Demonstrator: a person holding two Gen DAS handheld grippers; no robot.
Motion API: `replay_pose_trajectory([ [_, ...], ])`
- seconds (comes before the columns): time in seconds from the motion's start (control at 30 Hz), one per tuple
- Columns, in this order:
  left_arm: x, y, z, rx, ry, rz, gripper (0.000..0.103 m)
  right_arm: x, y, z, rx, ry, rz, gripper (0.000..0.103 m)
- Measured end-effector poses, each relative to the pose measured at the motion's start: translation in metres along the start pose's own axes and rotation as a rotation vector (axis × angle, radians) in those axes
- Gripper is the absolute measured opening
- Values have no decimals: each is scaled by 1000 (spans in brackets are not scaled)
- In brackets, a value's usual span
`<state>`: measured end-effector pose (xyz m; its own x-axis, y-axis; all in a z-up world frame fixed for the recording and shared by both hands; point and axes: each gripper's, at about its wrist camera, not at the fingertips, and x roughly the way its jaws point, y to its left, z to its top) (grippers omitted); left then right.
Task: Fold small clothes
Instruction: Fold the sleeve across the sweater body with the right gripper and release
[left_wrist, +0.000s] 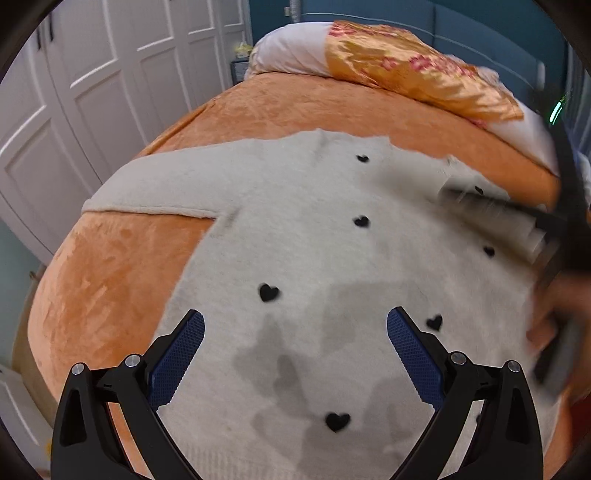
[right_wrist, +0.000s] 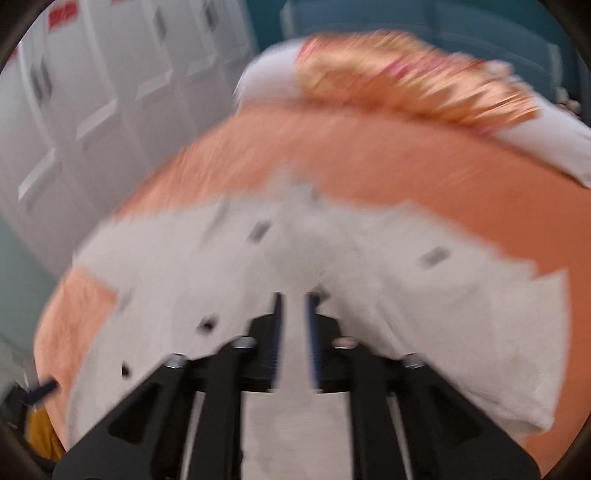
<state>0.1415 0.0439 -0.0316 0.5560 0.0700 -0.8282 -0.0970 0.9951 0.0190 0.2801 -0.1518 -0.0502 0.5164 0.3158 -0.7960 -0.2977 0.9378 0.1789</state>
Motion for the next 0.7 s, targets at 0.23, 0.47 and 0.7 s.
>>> replay_pose_trajectory([
  [0.23,43,21,37,-100,71,-181,97,-58,-32,-61,199,-48,-65,42],
  [0.47,106,-34,104,-118,91,-320,97,-101,-117,-108,456,-25,-199,49],
  [0.7,173,-67,135,-161,229,-373,40,-114,-151,-111,510,-62,-263,58],
])
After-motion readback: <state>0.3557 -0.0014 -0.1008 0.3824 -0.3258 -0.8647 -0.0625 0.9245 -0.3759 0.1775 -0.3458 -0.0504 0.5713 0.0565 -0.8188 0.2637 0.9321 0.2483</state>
